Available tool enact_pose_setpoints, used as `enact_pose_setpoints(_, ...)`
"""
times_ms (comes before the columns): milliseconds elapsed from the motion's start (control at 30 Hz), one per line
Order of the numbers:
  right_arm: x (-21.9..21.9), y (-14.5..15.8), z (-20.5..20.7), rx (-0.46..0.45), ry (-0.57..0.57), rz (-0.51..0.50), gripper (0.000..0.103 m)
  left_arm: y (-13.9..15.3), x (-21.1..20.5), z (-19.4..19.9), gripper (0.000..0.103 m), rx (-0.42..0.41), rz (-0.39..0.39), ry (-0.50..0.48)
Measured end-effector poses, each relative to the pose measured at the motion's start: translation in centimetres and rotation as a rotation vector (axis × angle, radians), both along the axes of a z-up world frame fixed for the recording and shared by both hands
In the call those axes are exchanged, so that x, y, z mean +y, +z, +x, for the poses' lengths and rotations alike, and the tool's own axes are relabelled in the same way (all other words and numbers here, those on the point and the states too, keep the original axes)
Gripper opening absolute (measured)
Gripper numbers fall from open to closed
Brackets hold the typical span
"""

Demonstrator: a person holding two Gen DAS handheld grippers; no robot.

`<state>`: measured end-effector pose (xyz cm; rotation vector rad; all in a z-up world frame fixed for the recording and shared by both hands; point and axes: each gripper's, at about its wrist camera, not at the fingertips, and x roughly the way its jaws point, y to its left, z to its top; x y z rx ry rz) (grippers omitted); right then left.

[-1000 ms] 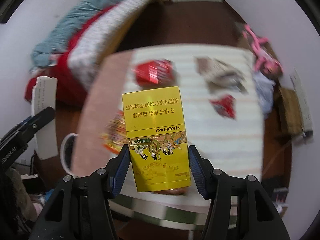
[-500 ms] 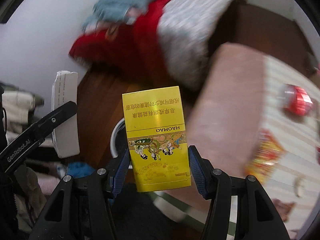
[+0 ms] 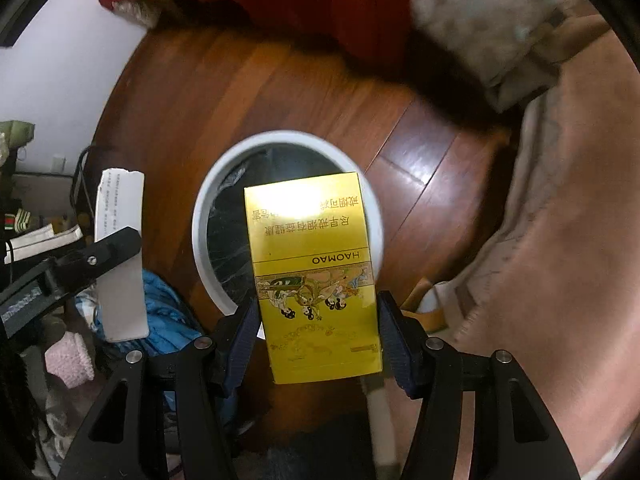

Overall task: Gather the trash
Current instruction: 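Carry white box and yellow box over the bin and release both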

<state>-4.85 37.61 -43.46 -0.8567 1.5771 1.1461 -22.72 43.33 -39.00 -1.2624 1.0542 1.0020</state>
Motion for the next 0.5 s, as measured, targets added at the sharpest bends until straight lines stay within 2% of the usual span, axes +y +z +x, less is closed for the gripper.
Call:
enact_pose_setpoints(67,0.7,-1.0,-0.7,0.015,0.023,-0.018,0.061,-0.5,-0.2,-0.6,0.101,0.009,-0.005,0.016)
enact_pose_setpoints(100,0.8,-1.8,-0.5,0.028,0.03,-0.03,0.066,-0.6,-0.4,-0.9,0.101,0.029,-0.006,0.021)
enact_pose_setpoints(133,0.8,-2.0,-0.6,0.032,0.033,-0.038,0.082,-0.6,-0.7,-1.3,0.101,0.05,-0.001,0.021)
enact_pose_setpoints(200,0.9,-2.4,-1.0,0.047,0.045,-0.048,0.098,-0.1,-1.2,-2.0,0.101,0.094,0.022,0.023)
enact_pose_setpoints(400,-0.5,-1.8,-2.1,-0.016,0.119,-0.067,0.103,2.3,-3.8,-3.4,0.101,0.196,0.141,0.013)
enact_pose_setpoints(500,-1.8,-0.2,-2.5,-0.098,0.175,-0.051,0.103,3.3,-5.3,-3.5,0.101,0.217,0.172,0.013)
